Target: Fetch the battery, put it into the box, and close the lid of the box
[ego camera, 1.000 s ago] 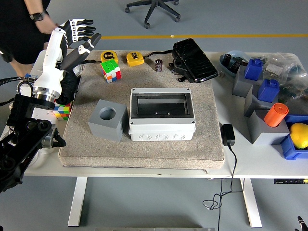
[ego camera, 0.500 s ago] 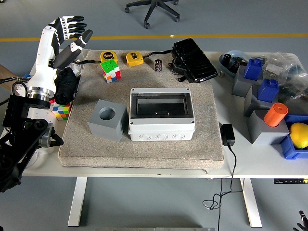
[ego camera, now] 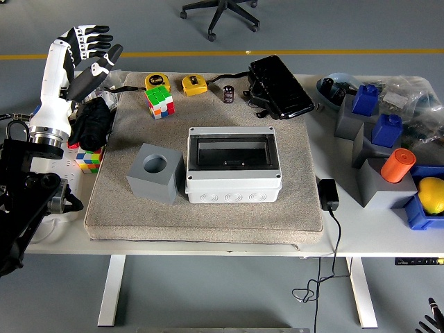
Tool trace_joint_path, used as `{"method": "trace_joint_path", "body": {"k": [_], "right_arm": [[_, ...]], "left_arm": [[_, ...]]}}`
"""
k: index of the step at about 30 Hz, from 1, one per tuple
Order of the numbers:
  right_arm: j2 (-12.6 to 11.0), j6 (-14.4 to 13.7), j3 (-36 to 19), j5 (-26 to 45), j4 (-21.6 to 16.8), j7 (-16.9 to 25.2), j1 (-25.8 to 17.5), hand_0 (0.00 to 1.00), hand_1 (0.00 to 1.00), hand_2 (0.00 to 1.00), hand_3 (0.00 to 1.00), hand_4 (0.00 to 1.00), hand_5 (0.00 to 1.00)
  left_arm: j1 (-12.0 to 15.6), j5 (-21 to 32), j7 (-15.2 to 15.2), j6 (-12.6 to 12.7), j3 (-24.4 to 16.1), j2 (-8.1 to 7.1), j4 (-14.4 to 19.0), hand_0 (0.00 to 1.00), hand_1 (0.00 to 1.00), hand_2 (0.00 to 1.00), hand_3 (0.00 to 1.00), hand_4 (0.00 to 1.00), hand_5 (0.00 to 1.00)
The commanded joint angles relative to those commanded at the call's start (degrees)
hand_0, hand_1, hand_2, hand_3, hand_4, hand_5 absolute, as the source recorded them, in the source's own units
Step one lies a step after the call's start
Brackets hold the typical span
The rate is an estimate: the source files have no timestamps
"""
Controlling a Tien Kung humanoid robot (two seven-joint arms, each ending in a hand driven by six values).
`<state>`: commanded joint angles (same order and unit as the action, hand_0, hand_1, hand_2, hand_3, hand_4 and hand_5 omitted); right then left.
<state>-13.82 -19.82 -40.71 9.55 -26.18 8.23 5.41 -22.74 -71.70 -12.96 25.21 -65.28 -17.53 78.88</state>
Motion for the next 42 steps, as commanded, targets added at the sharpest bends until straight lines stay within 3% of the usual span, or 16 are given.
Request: {"method": "trace_joint_path", "body": {"k": [14, 42], "right_arm": [[0.38, 0.71, 1.22, 1.00, 0.59, -1.06, -0.51, 0.595, 0.612, 0.611, 0.556, 0.966, 0.540], [0.32, 0.83, 0.16, 1.68, 1.20, -1.03, -1.83, 0.594, 0.605, 0.612, 0.557, 0.965, 0.543]], "left_arm": [[0.91, -0.91, 2.07, -1.33, -0.50, 0.41, -0.02, 0.559, 0.657, 0.657, 0.664, 0.988, 0.620], [1.47, -1.38, 2.82, -2.41, -0.38, 1.82, -0.38, 0.572, 0.665, 0.654, 0.663, 0.960, 0.591]]}}
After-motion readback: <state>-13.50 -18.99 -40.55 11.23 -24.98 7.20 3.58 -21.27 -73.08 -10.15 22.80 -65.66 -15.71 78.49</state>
